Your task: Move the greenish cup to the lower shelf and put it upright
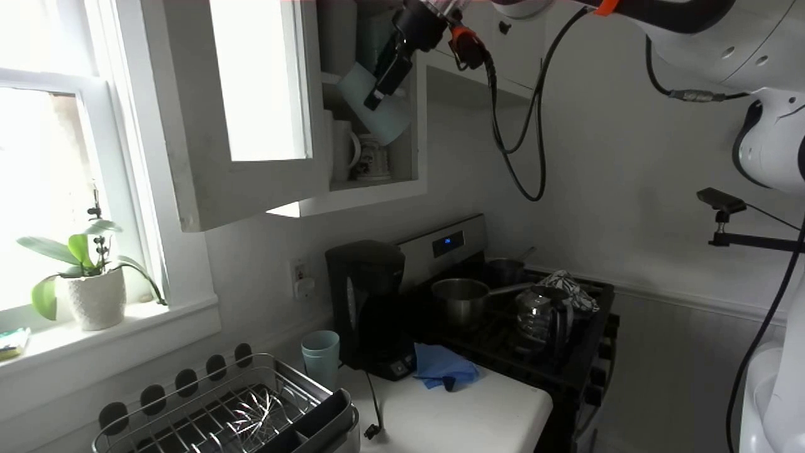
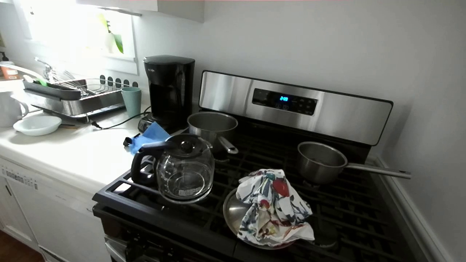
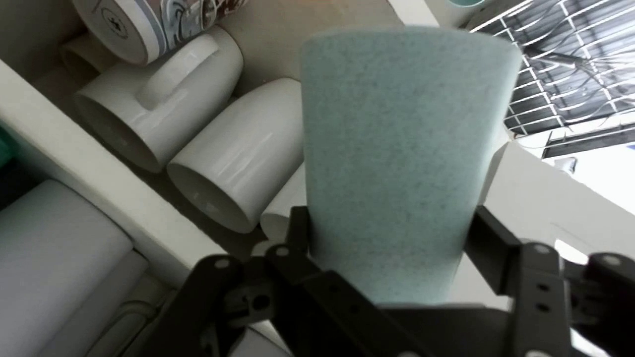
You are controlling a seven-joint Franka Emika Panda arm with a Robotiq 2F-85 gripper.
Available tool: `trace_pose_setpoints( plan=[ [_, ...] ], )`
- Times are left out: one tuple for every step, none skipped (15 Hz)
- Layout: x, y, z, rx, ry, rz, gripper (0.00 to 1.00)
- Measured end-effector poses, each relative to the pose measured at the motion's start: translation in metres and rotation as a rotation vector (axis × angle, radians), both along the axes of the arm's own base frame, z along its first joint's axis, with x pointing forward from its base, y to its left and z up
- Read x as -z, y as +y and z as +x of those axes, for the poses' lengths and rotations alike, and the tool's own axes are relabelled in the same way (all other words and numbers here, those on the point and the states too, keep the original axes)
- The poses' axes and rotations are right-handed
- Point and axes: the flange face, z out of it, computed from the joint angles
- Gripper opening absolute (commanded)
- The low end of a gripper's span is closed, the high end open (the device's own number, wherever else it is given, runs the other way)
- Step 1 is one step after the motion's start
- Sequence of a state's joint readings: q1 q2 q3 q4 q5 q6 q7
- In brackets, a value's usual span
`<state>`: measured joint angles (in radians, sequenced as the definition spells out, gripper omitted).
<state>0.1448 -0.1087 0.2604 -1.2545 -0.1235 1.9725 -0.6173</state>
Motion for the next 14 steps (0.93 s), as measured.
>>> trace_pose_setpoints(
  plan=[
    [0.004, -0.001, -0.001, 0.001, 0.007, -0.011, 0.53],
    [0.009, -0.004, -0.002, 0.004, 0.012, -0.019, 0.53],
    [0.012, -0.007, -0.002, 0.008, 0.011, -0.024, 0.53],
    [0.015, -0.010, -0.002, 0.012, 0.003, -0.027, 0.53],
    [0.017, -0.014, -0.003, 0.016, -0.011, -0.028, 0.53],
    [0.019, -0.018, -0.003, 0.018, -0.028, -0.029, 0.53],
    [0.021, -0.022, -0.003, 0.019, -0.043, -0.031, 0.53],
    [0.024, -0.027, -0.003, 0.020, -0.056, -0.036, 0.53],
    [0.027, -0.031, -0.002, 0.018, -0.066, -0.043, 0.53],
    [0.032, -0.034, -0.001, 0.015, -0.077, -0.050, 0.53],
    [0.036, -0.036, 0.001, 0.009, -0.087, -0.058, 0.53],
    [0.041, -0.038, 0.003, 0.000, -0.096, -0.069, 0.53],
    [0.046, -0.039, 0.006, -0.010, -0.103, -0.081, 0.53],
    [0.050, -0.041, 0.009, -0.022, -0.110, -0.095, 0.53]
  ],
)
